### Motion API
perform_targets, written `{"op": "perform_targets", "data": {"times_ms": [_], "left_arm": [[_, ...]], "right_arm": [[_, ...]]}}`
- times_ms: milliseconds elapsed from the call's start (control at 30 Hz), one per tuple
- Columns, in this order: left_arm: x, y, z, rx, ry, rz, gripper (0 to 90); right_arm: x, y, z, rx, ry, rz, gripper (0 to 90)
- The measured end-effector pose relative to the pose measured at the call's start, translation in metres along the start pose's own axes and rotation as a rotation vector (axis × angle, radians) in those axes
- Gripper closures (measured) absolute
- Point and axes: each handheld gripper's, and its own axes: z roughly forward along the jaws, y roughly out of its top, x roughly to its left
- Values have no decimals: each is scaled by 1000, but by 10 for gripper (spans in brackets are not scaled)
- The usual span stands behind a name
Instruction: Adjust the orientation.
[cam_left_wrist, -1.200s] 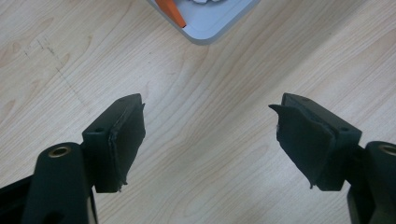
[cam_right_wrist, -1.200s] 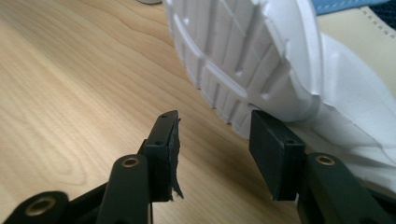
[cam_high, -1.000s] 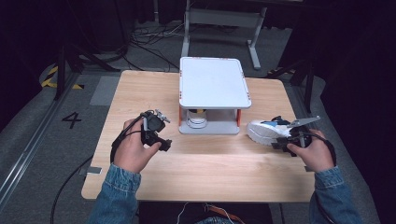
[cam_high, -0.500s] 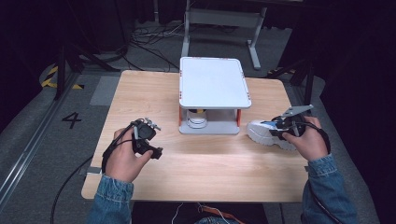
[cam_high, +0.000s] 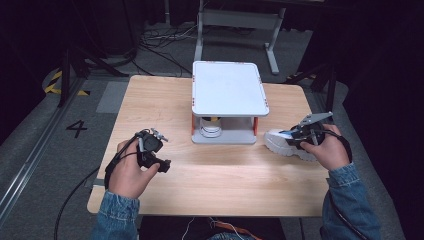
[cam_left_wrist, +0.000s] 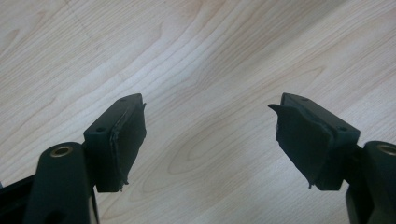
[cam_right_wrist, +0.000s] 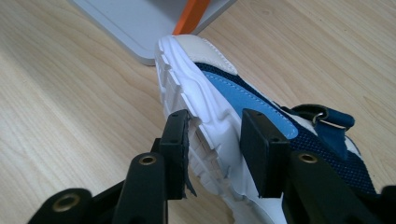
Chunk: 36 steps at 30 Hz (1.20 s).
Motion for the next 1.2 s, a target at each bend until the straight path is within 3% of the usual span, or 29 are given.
{"op": "perform_targets", "data": {"times_ms": [167,267,367,500,733,833,967,1200], "left_arm": [[-3,10,2,-8,-12,24,249],[-5,17,3,-13,-21,36,249],[-8,27,6,-21,-35,58,248],[-12,34,10,-20,-39,79,247],[-15,44,13,-26,-59,102,246],[-15,47,14,-18,-63,97,247],[-14,49,16,2,-62,88,256],[-14,50,17,22,-60,86,257]], "right_arm": [[12,-4,-11,30,51,-6,627],[19,-9,-17,70,99,8,730],[27,-18,-17,144,167,17,790],[35,-22,-14,192,177,6,829],[58,-27,4,272,192,-47,793],[61,-27,3,265,179,-47,752],[61,-29,-13,226,223,-20,708],[47,-33,-51,120,156,17,620]]}}
